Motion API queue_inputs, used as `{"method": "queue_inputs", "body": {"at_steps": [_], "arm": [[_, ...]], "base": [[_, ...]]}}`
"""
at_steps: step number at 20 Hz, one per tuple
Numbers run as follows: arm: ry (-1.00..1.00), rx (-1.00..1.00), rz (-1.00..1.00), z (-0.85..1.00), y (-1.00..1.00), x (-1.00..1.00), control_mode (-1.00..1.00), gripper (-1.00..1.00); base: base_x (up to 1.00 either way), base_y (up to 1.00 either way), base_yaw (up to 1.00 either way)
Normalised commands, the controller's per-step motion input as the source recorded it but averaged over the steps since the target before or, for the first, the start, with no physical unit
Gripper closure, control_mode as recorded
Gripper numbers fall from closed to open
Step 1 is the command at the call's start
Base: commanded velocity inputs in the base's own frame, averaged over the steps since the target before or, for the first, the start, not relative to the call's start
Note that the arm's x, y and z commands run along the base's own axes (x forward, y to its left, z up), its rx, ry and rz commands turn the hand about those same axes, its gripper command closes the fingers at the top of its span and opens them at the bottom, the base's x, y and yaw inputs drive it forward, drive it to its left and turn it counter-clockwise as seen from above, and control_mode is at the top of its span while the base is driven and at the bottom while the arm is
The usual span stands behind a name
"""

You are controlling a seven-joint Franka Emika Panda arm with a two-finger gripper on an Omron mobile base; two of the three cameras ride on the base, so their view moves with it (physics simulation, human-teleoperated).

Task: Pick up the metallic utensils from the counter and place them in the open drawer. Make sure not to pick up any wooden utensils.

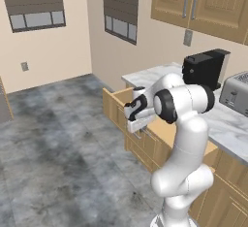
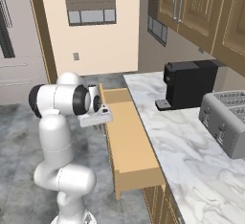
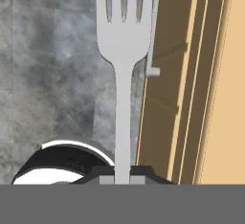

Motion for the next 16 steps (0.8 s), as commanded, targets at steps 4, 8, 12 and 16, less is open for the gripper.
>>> {"method": "queue_inputs", "body": {"at_steps": [4,8,12,16], "arm": [[0.00,0.00,0.00,-0.05,-0.24,0.23,-1.00,1.00],[0.00,0.00,0.00,0.01,-0.36,0.37,-1.00,1.00],[0.00,0.00,0.00,-0.01,-0.28,0.48,-1.00,1.00],[0.00,0.00,0.00,0.00,-0.28,0.54,-1.00,1.00]], "base": [[0.00,0.00,0.00],[0.00,0.00,0.00],[0.00,0.00,0.00],[0.00,0.00,0.00]]}}
